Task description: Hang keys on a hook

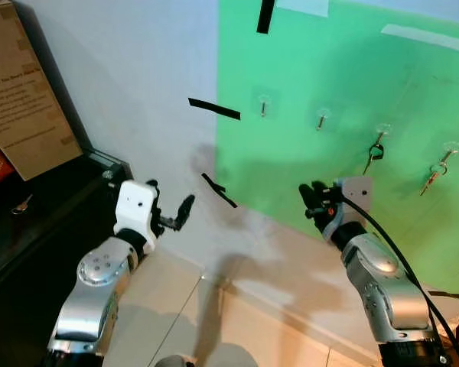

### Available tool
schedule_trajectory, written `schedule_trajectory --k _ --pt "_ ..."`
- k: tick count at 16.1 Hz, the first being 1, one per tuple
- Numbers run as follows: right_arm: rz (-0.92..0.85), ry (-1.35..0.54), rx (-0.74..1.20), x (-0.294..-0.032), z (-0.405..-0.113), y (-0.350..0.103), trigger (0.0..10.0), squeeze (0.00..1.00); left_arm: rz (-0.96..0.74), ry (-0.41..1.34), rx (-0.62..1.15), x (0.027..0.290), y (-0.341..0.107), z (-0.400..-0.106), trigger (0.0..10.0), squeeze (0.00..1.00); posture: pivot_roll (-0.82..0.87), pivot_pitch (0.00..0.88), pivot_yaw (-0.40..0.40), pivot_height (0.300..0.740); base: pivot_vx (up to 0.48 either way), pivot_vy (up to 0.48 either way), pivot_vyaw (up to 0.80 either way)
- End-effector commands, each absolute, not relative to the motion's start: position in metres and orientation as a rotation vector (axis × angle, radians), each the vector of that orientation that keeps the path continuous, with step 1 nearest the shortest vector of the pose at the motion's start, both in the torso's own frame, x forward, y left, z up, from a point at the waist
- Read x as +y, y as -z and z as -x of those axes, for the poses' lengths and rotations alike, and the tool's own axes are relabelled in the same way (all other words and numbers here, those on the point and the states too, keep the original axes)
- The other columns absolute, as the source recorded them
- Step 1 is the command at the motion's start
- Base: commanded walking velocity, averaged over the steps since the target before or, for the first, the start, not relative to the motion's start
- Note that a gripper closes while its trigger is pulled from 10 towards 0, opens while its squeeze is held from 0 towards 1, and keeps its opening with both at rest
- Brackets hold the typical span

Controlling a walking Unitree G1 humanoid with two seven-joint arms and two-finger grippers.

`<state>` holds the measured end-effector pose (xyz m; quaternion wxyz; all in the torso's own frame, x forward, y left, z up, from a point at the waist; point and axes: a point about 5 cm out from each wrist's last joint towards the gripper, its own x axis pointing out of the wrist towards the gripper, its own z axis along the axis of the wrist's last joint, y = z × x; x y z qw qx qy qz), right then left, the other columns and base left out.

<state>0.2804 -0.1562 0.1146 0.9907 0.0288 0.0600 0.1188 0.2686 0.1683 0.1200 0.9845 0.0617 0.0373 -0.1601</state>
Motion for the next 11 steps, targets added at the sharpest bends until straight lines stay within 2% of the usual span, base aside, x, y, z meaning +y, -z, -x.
schedule_trajectory --k 1,8,11 --pt "-0.032 -0.237 0.084 -0.158 -0.282 -0.121 10.0 1.0 -0.135 0.299 0.061 0.171 -0.122 -0.271 10.0 0.0 0.01 0.0 0.01 0.74 0.0 0.0 0.0" --pt "-0.042 -0.22 0.156 -0.156 -0.281 -0.109 10.0 1.0 -0.153 0.269 0.062 0.163 -0.12 -0.267 10.0 0.0 0.04 0.0 -0.024 0.74 0.0 0.0 0.0" --pt "-0.051 -0.289 0.181 -0.146 -0.279 -0.106 10.0 1.0 -0.163 0.262 0.04 0.163 -0.124 -0.268 10.0 0.0 0.04 0.0 -0.024 0.74 0.0 0.0 0.73"
